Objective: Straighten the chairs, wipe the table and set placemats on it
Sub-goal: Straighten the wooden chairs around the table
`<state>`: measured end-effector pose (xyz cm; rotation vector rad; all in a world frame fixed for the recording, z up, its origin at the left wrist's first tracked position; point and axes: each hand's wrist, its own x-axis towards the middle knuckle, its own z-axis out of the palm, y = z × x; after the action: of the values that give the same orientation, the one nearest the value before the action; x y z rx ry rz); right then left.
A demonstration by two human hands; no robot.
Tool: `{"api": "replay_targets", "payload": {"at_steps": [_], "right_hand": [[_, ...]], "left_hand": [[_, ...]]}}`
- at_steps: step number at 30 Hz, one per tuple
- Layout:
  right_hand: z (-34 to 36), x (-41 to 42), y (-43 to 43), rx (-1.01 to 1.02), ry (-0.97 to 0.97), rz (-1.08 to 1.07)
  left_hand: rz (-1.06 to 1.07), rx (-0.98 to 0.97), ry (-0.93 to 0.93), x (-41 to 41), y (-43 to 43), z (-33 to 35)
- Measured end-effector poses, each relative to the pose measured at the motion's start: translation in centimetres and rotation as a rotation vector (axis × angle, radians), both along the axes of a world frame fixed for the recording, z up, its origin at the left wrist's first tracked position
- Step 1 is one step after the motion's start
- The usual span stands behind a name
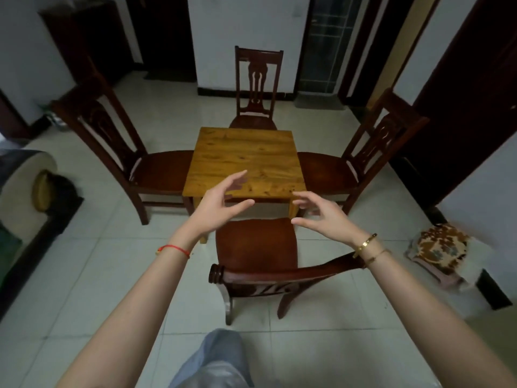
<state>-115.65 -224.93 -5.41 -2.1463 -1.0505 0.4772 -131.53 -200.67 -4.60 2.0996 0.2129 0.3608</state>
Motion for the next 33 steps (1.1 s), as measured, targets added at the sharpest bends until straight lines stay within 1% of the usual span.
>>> {"api": "replay_targets", "payload": {"at_steps": [6, 12, 14, 17, 21, 24, 27, 29, 33], "right_hand": [[-1.4, -1.0, -2.2, -0.092, 0.050, 0.079], [-3.6, -1.1, -4.2, -0.171, 0.061, 0.119], [-4.2, -0.7, -4.7, -0.206, 0.043, 0.140], [-5.1, 0.0, -5.4, -0.269, 0.023, 0.170], [-6.6, 0.4, -6.2, -0.471, -0.068, 0.237], [-8.2, 0.5, -6.4, -0.571, -0.113, 0.273], [-9.3, 0.7, -6.2, -0.599, -0.153, 0.291], [-9.8, 0.8, -6.2, -0.600, -0.172, 0.305], [-10.2, 1.1, -5.8, -0.596, -0.196, 0.320]], "left_hand": [[0.057, -0.026, 0.073, -2.6, -3.2, -2.0], [0.000, -0.019, 0.178, -2.8, -4.4, -4.3], [-0.045, 0.040, 0.223, -2.6, -4.5, -5.3], [-0.129, 0.159, 0.341, -2.3, -4.5, -6.5], [-0.230, 0.354, 0.546, -2.6, -5.1, -8.2], [-0.248, 0.408, 0.623, -2.9, -5.5, -9.7], [-0.217, 0.468, 0.622, -2.8, -5.2, -10.5], [-0.198, 0.552, 0.600, -2.7, -5.1, -10.6], [-0.248, 0.718, 0.543, -2.6, -5.0, -10.7]]}}
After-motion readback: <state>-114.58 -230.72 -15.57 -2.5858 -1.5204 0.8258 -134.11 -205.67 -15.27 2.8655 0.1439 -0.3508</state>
